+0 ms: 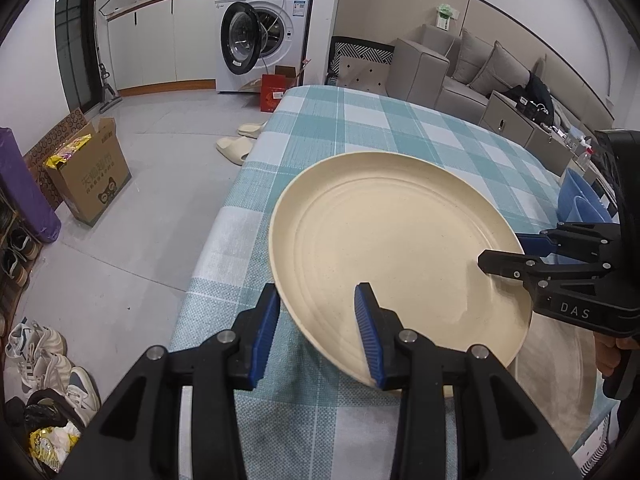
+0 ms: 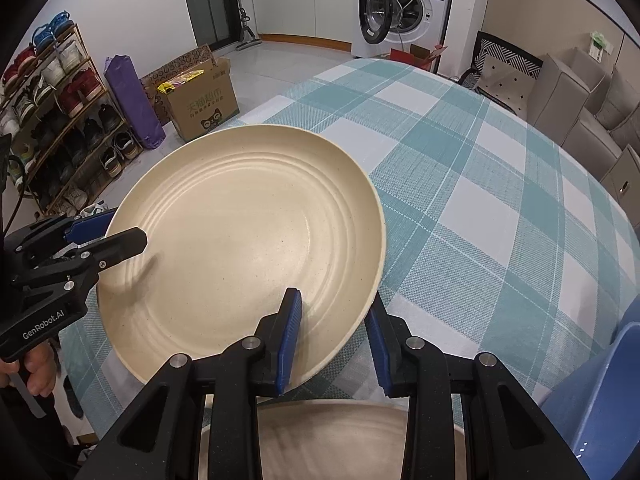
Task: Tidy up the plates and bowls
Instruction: 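Lift the cream plate stack with both grippers and carry it toward the blue bowls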
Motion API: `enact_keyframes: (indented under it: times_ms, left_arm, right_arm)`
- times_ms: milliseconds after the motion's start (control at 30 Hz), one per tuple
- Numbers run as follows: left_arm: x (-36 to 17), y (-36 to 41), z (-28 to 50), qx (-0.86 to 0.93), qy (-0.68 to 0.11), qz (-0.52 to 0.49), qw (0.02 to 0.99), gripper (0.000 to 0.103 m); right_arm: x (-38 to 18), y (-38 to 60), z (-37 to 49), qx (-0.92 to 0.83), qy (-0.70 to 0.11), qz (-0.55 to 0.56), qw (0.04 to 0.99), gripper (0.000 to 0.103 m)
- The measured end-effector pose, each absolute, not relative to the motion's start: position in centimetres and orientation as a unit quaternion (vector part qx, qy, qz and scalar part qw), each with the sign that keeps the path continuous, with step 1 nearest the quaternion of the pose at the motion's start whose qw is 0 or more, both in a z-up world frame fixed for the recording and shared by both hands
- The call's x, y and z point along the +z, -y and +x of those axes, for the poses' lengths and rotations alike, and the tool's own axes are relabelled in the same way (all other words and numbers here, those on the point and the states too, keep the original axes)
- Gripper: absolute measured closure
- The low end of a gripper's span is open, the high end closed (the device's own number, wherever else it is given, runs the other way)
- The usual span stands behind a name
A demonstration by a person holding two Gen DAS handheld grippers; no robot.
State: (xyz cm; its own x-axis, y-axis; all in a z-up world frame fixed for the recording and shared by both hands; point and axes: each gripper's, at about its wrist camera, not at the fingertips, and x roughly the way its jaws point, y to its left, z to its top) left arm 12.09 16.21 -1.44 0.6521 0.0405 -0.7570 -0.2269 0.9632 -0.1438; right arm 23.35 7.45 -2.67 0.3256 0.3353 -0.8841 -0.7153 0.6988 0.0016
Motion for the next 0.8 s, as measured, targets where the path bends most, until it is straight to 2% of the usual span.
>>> enact_keyframes:
  times_ms: [800]
  left_arm:
    - [2.1, -12.3, 10.9, 0.035, -0.381, -0.077, 0.921, 0.065]
  right_arm:
    - [1.5, -2.5, 20.4, 0.319, -0.453, -0.187, 0.812, 0.07]
